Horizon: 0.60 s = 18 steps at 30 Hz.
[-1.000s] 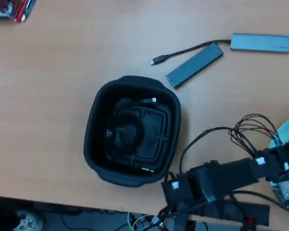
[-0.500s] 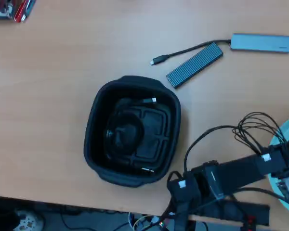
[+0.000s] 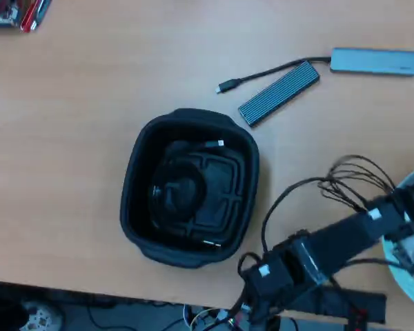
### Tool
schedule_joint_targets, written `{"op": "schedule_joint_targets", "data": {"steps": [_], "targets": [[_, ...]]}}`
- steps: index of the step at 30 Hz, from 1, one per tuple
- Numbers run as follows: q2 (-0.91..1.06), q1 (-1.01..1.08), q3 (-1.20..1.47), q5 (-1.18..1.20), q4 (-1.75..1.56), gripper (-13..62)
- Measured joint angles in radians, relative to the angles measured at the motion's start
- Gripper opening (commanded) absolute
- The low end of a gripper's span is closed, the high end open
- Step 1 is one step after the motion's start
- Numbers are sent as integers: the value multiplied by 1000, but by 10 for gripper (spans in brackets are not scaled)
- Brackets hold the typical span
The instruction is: Put a black charging cable in a black bowl and put a red charging cable in a green bowl
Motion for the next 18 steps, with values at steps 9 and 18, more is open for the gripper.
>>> {"op": "schedule_joint_targets", "data": {"steps": [9,18], "targets": [[31,-321,-2,0,12,232],[40,-749,-118,2,11,232]]}}
